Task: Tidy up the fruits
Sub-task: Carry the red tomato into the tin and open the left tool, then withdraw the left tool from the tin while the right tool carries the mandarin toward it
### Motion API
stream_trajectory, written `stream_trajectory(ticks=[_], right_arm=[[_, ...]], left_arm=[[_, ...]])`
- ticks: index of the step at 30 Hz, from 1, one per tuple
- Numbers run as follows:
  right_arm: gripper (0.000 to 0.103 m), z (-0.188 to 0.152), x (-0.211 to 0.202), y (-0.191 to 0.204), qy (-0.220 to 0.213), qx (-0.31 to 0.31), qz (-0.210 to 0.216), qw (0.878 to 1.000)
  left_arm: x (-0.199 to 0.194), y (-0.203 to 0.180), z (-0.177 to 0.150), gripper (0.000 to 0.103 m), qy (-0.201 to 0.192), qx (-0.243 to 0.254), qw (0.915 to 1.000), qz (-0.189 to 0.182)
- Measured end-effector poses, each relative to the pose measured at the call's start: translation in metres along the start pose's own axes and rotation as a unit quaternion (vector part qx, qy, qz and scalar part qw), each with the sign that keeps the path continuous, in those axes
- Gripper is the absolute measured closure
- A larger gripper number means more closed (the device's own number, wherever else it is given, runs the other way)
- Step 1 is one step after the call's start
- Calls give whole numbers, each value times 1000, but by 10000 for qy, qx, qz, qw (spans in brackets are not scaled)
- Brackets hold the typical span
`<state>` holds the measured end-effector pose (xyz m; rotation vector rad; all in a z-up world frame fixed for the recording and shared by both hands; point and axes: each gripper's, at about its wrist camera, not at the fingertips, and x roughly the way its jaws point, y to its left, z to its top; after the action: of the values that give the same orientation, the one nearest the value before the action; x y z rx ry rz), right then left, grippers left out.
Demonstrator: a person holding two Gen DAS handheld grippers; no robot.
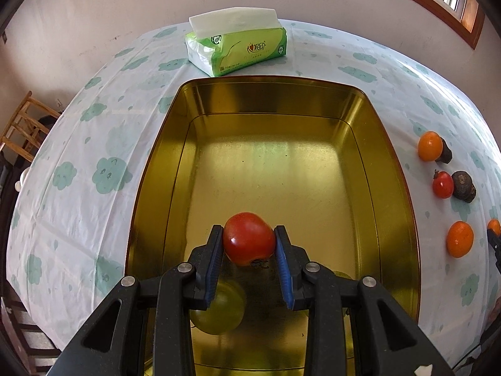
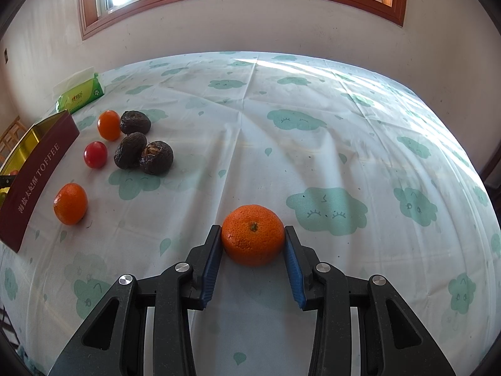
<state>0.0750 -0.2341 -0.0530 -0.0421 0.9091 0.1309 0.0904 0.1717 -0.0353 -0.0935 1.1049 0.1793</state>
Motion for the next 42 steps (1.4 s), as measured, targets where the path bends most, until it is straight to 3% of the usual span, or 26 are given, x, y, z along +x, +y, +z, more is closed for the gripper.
stream_trajectory(ticks=[19, 29, 42], right_arm=[[63, 0, 0, 0, 0, -10, -10, 10000], [63, 0, 0, -1, 1, -13, -14, 10000], [63, 0, 0, -1, 2, -16, -16, 10000]], left_arm=[[8, 3, -2, 73, 113, 11, 9999, 52], [-13, 1, -8, 72, -122, 24, 9999, -66], [-49, 1, -28, 58, -455, 33, 9989, -144]])
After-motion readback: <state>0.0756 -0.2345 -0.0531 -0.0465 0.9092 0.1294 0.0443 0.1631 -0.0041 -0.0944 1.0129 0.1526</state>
